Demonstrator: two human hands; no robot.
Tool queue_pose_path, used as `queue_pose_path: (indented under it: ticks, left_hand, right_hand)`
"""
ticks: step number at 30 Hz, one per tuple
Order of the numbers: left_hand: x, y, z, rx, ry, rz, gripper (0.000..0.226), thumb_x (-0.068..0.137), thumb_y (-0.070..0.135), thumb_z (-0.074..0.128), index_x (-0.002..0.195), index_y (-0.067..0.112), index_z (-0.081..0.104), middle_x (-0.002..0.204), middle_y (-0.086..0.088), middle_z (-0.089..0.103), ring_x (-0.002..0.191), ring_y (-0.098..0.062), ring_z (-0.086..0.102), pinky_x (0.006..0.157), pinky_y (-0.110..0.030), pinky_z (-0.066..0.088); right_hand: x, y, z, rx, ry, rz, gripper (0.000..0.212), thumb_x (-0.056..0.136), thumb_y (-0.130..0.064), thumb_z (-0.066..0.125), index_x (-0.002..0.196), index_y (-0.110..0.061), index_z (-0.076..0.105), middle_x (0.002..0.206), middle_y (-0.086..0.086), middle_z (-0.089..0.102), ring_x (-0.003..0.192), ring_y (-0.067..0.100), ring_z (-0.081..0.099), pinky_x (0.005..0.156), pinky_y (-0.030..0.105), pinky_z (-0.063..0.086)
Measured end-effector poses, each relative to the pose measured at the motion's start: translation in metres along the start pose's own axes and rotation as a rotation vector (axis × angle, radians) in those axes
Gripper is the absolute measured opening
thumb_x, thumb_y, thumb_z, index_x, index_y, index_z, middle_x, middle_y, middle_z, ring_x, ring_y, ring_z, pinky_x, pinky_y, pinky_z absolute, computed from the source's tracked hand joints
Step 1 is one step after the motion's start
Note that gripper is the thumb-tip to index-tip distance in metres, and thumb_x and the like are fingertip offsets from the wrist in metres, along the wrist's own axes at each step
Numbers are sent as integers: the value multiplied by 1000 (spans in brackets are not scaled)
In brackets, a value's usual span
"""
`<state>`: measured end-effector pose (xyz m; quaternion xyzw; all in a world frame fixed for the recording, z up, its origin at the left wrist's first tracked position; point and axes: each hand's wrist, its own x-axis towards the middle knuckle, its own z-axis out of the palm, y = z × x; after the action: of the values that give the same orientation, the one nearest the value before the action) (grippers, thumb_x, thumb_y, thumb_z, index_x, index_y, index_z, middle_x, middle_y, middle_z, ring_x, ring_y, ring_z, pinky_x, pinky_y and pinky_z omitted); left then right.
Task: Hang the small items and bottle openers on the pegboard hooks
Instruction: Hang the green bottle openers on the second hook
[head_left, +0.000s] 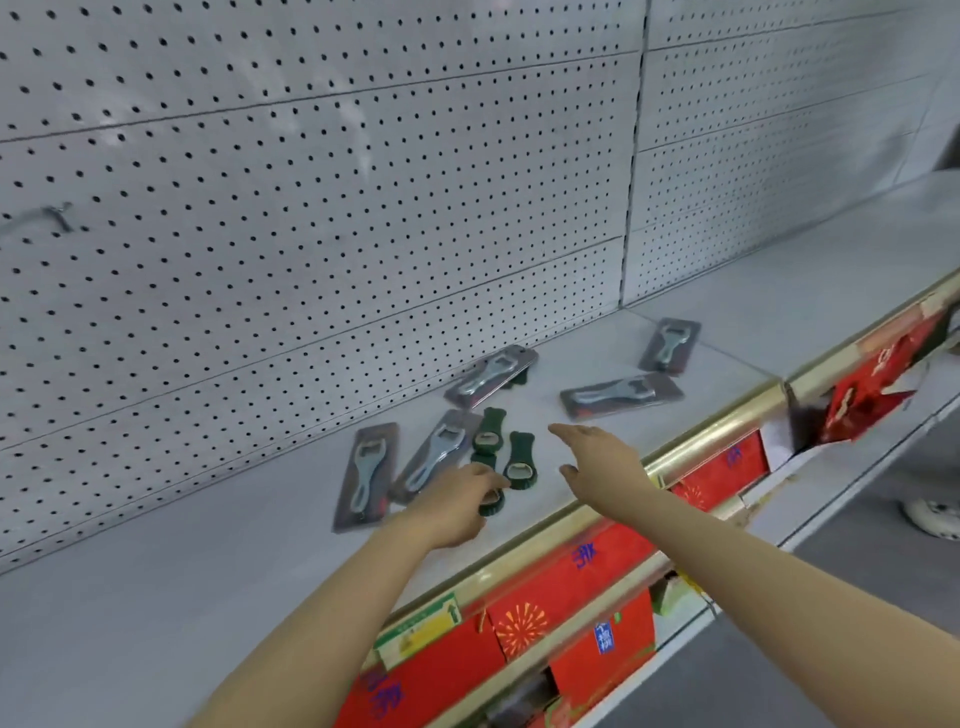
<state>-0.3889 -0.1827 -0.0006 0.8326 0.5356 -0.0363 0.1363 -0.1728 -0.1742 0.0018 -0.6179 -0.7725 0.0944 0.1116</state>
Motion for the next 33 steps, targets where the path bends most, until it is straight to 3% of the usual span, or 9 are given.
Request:
queue_pose_path:
  ticks: [4,7,11,17,21,26,28,30,33]
  left_hand:
    - [31,-16,-7,112,-32,125,56,89,-1,55,138,26,53,142,1,48,130,-22,44,102,-38,42]
    - [51,-27,-14,137,-109,165,59,86,4,62,137,32,50,134,1,51,122,-22,49,93,-37,45]
    - [61,-37,-16,192,-121,264,52,83,13,69,128,31,51,127,3,51,113,-21,50,86,-38,48]
    - [70,-46,-23,239,-168,327,54,77,25,75,126,37,55,123,8,45,110,-15,40,79,-27,30]
    - [73,-43,-19,225,-126,318,52,73,33,76,120,33,54,122,9,49,114,-14,39,86,-27,28]
    - [75,-25,-7,38,-27,172,47,71,41,79,102,26,48,96,5,59,87,-17,50,79,-35,44]
    - [75,-15,-2,-82,-2,81,40,77,35,75,101,26,44,92,2,58,83,-20,53,74,-39,47]
    - [72,-6,3,-230,63,-4,33,82,28,70,101,28,44,88,6,58,81,-18,55,73,-40,49]
    - [61,4,11,-525,231,-127,34,87,21,70,114,33,53,92,11,60,83,-5,58,73,-25,48]
  right_hand:
    - [29,12,12,-75,-117,-75,60,95,-14,52,149,-28,31,147,0,44,132,26,41,102,38,41]
    - [57,15,13,-216,-224,-263,60,93,-13,56,148,-24,34,146,0,45,132,24,40,108,35,34]
    - [87,14,20,-292,-311,-478,60,86,-20,67,141,-27,44,138,-2,50,121,25,44,102,35,37]
    - [107,11,22,-337,-345,-550,46,85,-21,67,129,-25,55,129,4,48,114,27,46,91,37,44]
    - [111,24,21,-295,-359,-477,39,82,-36,71,113,-16,57,118,5,50,105,26,47,86,35,42]
    - [97,45,22,33,-327,-223,33,83,-29,70,98,-16,44,86,1,56,76,25,50,58,32,34]
    - [89,54,26,167,-274,-143,26,85,-19,65,104,-17,47,85,-1,55,77,26,51,60,31,35]
    - [81,60,25,296,-221,-59,36,86,-9,59,119,-20,51,89,2,57,78,24,53,65,29,37]
    - [64,62,18,520,-174,21,57,86,-1,55,134,-30,49,93,8,60,69,21,53,66,28,42]
